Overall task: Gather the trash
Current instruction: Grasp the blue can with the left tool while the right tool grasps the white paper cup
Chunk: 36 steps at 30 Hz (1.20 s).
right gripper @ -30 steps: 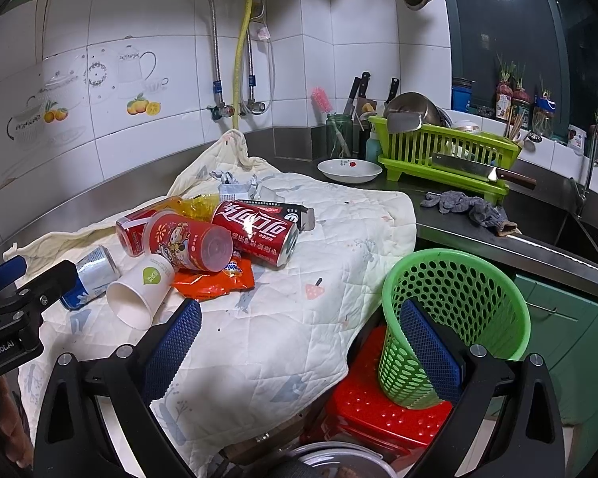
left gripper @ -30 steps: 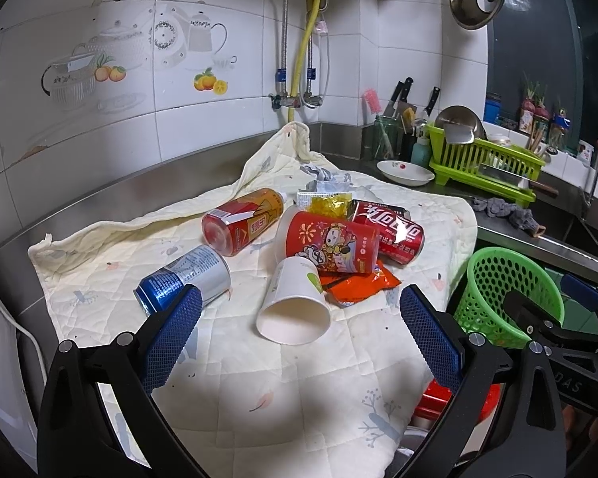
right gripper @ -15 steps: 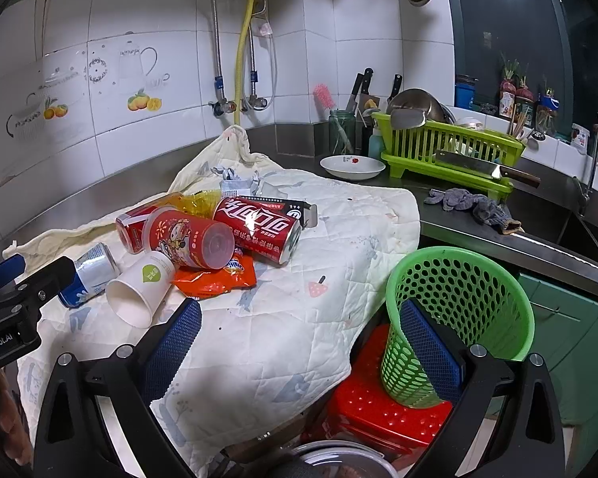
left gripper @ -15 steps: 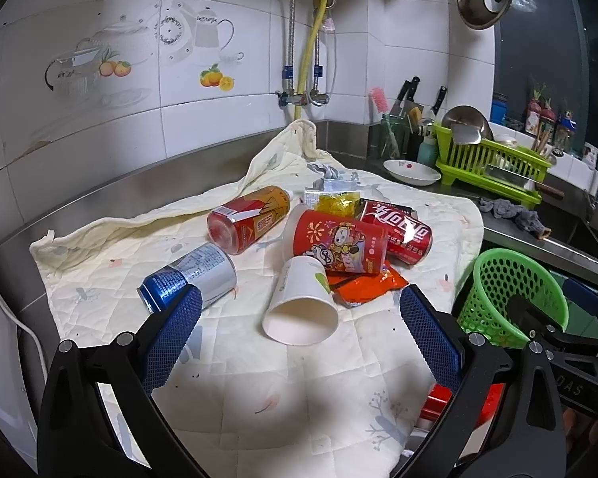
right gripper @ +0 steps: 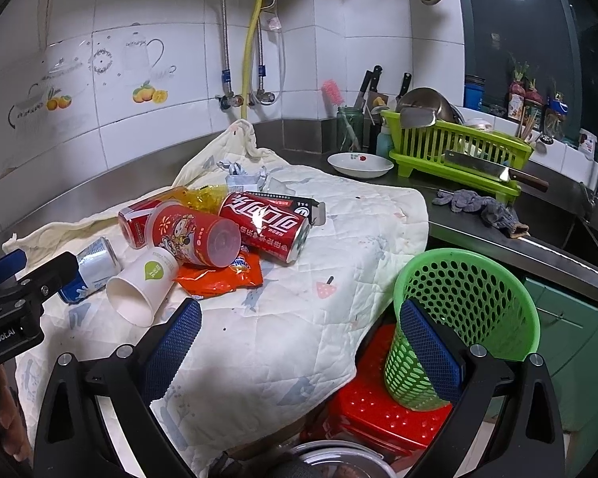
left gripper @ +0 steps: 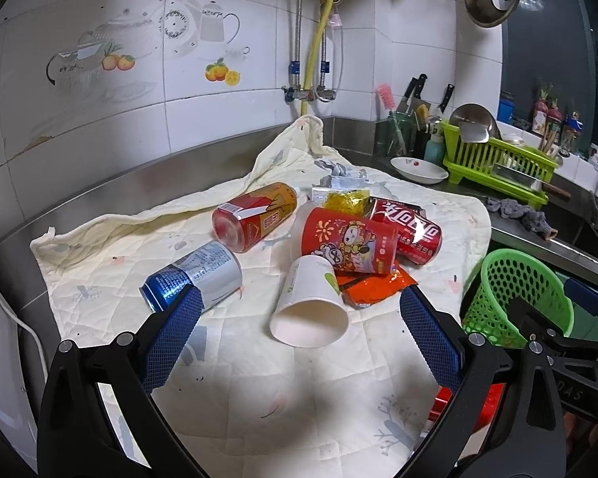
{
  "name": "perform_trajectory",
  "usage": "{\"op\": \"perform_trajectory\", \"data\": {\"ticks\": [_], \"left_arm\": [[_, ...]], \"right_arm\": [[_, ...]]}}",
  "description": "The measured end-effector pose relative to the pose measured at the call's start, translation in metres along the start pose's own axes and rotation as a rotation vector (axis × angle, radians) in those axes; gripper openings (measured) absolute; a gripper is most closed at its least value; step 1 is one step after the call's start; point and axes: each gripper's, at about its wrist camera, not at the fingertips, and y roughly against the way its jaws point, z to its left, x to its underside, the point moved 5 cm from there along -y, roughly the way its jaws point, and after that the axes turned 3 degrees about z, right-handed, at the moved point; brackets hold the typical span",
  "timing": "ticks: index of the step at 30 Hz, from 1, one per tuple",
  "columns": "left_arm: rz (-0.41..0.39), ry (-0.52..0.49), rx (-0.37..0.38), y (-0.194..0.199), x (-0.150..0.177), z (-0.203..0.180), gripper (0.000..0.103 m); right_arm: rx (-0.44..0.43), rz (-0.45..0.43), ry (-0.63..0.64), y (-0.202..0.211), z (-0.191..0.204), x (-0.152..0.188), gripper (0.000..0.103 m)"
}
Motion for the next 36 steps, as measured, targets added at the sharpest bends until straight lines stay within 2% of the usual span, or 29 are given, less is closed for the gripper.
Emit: {"op": "perform_trajectory", "data": {"ticks": [16,26,32,36], "left_arm": [[0.056,0.045,-0.063,-0.03,-0.001,0.032,0.098],[0.095,0.087,-0.105,-0.048,-0.001,0.068,0.098],[0.094,0.122,-0.113,-0.051,-0.006,0.095,0.098],[0.097,0.097,-0.117,-0.055,-0.012,0.111,0.097]], "right_arm": [[-0.079,0.054,0.082,-0.038,0.032,-0.012,0.097],[-0.188,0.125,0.126,-0.065,0.063,-0.014,0.096],[-0.306,0.195,0.125,-0.077,0.088,-0.016,0.096],[-0.361,0.231,0.147,-0.085,0.11,-0.02,0.096]]}}
